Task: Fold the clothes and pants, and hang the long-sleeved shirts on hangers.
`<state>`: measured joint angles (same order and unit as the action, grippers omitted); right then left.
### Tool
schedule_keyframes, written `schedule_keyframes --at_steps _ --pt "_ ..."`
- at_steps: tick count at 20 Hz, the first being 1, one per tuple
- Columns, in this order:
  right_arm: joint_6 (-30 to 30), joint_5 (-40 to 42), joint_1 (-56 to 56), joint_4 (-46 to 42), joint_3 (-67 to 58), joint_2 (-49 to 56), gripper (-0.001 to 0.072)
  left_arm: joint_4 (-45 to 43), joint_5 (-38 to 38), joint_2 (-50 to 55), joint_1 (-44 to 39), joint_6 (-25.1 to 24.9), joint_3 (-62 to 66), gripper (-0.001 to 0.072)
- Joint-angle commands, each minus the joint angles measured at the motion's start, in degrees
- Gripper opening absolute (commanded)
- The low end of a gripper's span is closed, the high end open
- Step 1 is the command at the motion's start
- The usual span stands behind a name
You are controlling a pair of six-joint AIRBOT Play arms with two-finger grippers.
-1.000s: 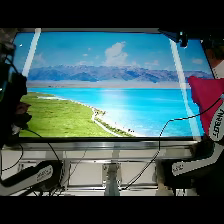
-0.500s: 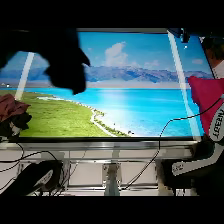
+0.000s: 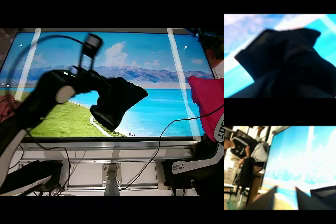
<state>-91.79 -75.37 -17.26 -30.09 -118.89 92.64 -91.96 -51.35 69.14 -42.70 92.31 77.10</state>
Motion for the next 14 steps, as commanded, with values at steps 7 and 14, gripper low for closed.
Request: schedule_keyframes --at_steps 7,14 --pt "-0.02 -2.51 -1.99 -18.38 0.37 0.02 0.0358 -6.78 -17.33 -1.73 -10.27 -0.63 0.09 0.0456" --pt "4.52 -12.85 -1.97 -22.77 5.90 1.03 0.0019 -22.45 -25.27 -6.19 -8.74 1.36 0.09 0.0018"
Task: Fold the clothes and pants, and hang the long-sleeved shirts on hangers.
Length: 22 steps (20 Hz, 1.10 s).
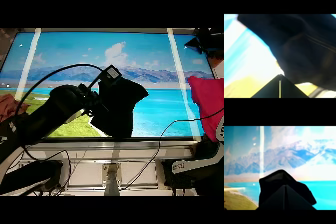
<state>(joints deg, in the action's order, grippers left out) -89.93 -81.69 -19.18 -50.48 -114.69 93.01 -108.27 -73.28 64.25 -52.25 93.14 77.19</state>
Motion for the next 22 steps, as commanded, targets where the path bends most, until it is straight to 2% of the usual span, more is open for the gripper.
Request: schedule_keyframes --at_steps 1,4,6,7,9,11,12,13,15,16,18,19,22 --pt "2.73 -8.72 -0.04 -1.99 2.49 1.18 0.0018 -5.86 -3.08 -1.20 2.08 0.52 -0.07 0.0017" --pt "4.13 -10.03 0.04 2.38 8.96 1.70 0.0016 -3.04 -0.68 -1.18 9.35 0.96 -1.97 0.0017" --pt "6.29 -10.10 0.46 4.94 16.61 1.70 0.0016 7.04 2.16 -1.36 17.81 0.92 -5.03 0.0017" --pt "6.71 -9.35 0.92 5.14 20.39 1.81 0.0016 15.04 4.79 -1.62 22.73 -0.09 -7.28 0.0016" --pt "6.71 -8.11 1.90 5.27 26.45 2.91 0.0018 32.68 8.39 -1.68 31.12 -7.96 -11.91 0.0016" --pt "6.67 -6.32 2.99 5.20 29.00 4.87 0.0022 50.40 8.20 -1.46 38.88 -18.91 -17.94 0.0016" --pt "6.64 -5.38 3.65 5.22 29.07 5.92 0.0039 56.41 7.82 -1.46 41.99 -23.67 -21.16 0.0016" --pt "6.54 -4.37 4.26 5.25 29.05 6.54 0.0104 60.24 7.48 -1.44 44.96 -26.23 -24.37 0.0017" --pt "6.54 -2.67 5.73 5.31 29.05 6.88 0.0378 61.55 6.62 -0.79 48.63 -28.02 -29.20 0.0020" --pt "6.54 -1.49 6.51 5.31 28.98 6.88 0.0416 61.61 6.64 -0.09 49.35 -28.04 -30.75 0.0078" --pt "6.56 0.09 8.17 5.40 28.98 6.88 0.0419 61.86 6.34 2.64 49.18 -29.57 -32.33 0.0448" --pt "6.56 0.68 8.94 5.38 28.98 6.88 0.0420 62.10 6.19 4.50 48.52 -31.34 -32.44 0.0480" --pt "6.56 1.03 10.49 5.40 28.98 6.88 0.0437 63.39 6.21 10.60 45.83 -36.28 -32.41 0.0480"
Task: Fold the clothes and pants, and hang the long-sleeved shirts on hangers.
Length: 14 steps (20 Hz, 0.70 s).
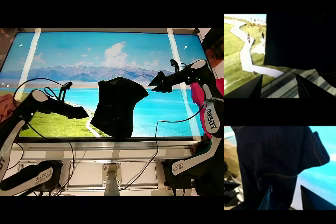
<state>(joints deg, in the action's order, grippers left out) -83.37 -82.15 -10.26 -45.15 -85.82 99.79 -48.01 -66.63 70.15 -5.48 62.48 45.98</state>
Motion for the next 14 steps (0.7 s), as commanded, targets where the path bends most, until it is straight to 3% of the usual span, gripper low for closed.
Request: schedule_keyframes --at_steps 1,6,13,14 --pt "0.00 1.46 1.75 0.04 0.11 0.09 0.0442 3.56 -0.39 6.86 -1.33 -6.97 -1.20 0.0479" --pt "0.00 1.16 1.75 0.07 0.11 0.09 0.0442 7.41 2.73 13.68 -0.85 -7.91 -1.20 0.0479" --pt "0.17 2.64 1.75 0.02 0.11 0.09 0.0442 10.01 6.67 15.47 -3.50 -7.85 -1.18 0.0468" --pt "0.17 2.93 1.75 -0.26 0.11 0.09 0.0442 11.37 6.69 15.58 -4.09 -7.89 -1.20 0.0342"
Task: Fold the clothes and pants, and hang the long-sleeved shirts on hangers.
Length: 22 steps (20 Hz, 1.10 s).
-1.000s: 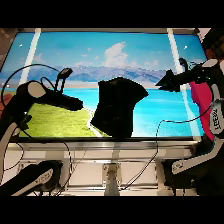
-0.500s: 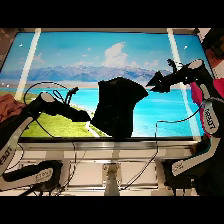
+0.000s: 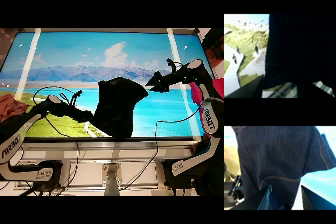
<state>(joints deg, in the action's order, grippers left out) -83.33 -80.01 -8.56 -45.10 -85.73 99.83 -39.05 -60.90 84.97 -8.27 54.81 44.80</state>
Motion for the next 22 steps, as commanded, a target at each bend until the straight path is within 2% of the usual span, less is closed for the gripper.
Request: schedule_keyframes --at_steps 1,2,5,9,11,14,16,17,22 --pt "0.13 1.18 0.04 -0.87 0.02 0.04 0.0442 3.78 0.98 0.74 -1.73 -0.22 0.00 0.0144" --pt "0.11 1.66 0.04 -1.92 0.02 0.04 0.0442 5.46 0.92 0.74 -1.79 -0.42 0.02 0.0016" --pt "0.09 1.88 0.02 -4.81 0.02 0.07 0.0442 10.10 0.04 -0.57 -0.94 -0.39 1.27 0.0013" --pt "0.04 2.51 0.04 -3.04 0.02 0.07 0.0438 8.00 1.73 -9.60 -0.48 0.37 11.74 0.0013" --pt "0.07 1.20 0.04 -1.66 0.04 0.11 0.0438 2.51 5.42 -14.16 -0.48 3.19 17.94 0.0013" --pt "0.07 -0.07 0.04 -1.07 0.04 0.24 0.0439 -14.01 6.23 -17.25 -0.50 15.50 22.05 0.0013" --pt "0.07 -0.22 0.48 -0.35 0.04 0.24 0.0439 -23.37 5.11 -17.59 -0.57 21.99 22.03 0.0014" --pt "0.07 0.26 1.05 -0.35 0.04 0.24 0.0439 -25.42 4.68 -17.49 -0.55 23.19 22.03 0.0014" --pt "-0.11 2.95 7.74 -0.98 0.02 2.99 0.0440 -25.68 4.20 -17.11 -0.68 23.19 22.03 0.0014"
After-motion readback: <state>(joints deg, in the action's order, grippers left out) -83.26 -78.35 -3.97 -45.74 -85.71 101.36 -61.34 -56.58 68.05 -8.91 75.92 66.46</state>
